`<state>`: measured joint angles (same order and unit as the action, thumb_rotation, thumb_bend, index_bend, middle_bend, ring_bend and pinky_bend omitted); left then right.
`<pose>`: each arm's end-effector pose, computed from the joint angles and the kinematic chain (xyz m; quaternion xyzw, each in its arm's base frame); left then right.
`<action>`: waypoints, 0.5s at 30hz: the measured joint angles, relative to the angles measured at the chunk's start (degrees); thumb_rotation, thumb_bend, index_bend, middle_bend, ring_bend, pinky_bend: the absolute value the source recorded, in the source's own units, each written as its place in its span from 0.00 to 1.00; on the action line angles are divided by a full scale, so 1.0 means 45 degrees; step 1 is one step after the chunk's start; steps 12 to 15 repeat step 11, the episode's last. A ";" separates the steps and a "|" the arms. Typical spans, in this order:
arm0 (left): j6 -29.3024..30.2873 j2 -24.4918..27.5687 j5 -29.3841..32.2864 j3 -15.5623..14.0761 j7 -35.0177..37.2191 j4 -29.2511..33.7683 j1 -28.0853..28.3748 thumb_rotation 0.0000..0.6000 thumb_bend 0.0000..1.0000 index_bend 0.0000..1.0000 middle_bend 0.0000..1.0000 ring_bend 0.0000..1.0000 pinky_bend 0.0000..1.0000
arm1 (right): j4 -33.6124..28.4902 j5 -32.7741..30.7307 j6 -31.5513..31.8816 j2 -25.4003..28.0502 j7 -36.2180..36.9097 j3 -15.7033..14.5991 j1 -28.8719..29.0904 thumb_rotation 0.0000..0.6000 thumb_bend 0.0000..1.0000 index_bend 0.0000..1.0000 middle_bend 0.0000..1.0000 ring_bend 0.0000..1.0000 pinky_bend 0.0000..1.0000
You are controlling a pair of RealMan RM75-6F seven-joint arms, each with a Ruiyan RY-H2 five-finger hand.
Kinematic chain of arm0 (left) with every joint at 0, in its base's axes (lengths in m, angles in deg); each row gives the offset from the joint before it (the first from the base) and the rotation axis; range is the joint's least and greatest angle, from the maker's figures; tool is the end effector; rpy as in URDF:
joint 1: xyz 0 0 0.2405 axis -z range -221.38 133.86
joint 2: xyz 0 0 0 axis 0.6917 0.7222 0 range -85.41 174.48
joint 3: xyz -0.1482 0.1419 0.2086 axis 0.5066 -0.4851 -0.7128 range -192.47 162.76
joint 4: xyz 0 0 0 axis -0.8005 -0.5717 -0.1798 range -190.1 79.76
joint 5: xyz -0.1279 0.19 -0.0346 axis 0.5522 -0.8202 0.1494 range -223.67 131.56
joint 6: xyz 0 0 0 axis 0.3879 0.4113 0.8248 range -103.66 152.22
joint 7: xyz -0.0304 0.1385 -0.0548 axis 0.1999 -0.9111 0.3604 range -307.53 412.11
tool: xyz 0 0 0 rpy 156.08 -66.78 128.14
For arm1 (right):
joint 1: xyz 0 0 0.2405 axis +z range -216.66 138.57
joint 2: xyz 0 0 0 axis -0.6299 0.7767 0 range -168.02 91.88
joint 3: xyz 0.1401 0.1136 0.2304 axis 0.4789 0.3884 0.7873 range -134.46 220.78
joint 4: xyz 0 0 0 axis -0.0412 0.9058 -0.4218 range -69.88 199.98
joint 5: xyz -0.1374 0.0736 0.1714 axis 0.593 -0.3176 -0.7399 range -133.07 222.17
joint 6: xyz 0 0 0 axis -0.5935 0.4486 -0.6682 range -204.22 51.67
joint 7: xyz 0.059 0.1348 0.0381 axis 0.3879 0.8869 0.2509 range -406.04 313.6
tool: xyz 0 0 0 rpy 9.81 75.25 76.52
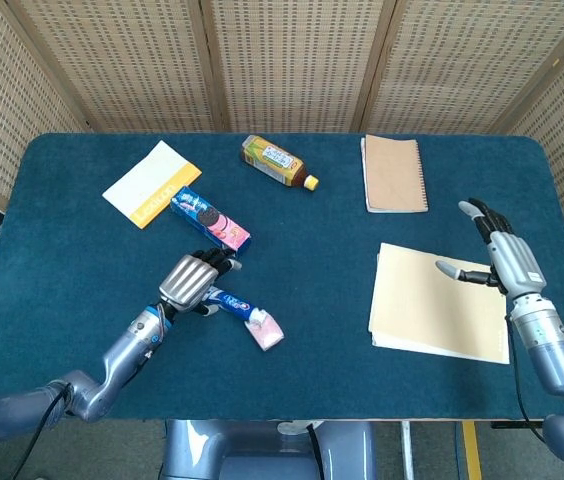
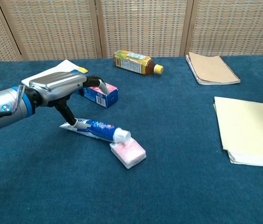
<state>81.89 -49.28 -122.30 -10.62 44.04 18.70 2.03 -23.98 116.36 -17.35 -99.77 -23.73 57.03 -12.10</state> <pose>-0.1668 0.3807 -0.0683 -0.7803 -0.3170 -0.3983 0.3632 -0.2921 -0.3664 0.1626 0.5562 -0.5079 0.4763 0.4536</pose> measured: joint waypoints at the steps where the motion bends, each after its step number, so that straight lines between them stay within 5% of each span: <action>1: 0.0187 0.0142 0.0043 0.0074 0.0067 0.0260 -0.0115 1.00 0.00 0.00 0.00 0.00 0.00 | -0.0004 0.0098 0.0128 0.0006 -0.0031 -0.0054 -0.0075 0.22 0.00 0.00 0.00 0.00 0.00; 11: 0.3564 0.2847 0.0460 0.0418 0.0281 0.3810 -0.2577 1.00 0.00 0.00 0.00 0.00 0.00 | 0.0230 0.1381 0.2238 -0.0076 -0.0812 -0.0823 -0.1198 0.86 0.00 0.00 0.00 0.00 0.00; 15: 0.3564 0.2847 0.0460 0.0418 0.0281 0.3810 -0.2577 1.00 0.00 0.00 0.00 0.00 0.00 | 0.0230 0.1381 0.2238 -0.0076 -0.0812 -0.0823 -0.1198 0.86 0.00 0.00 0.00 0.00 0.00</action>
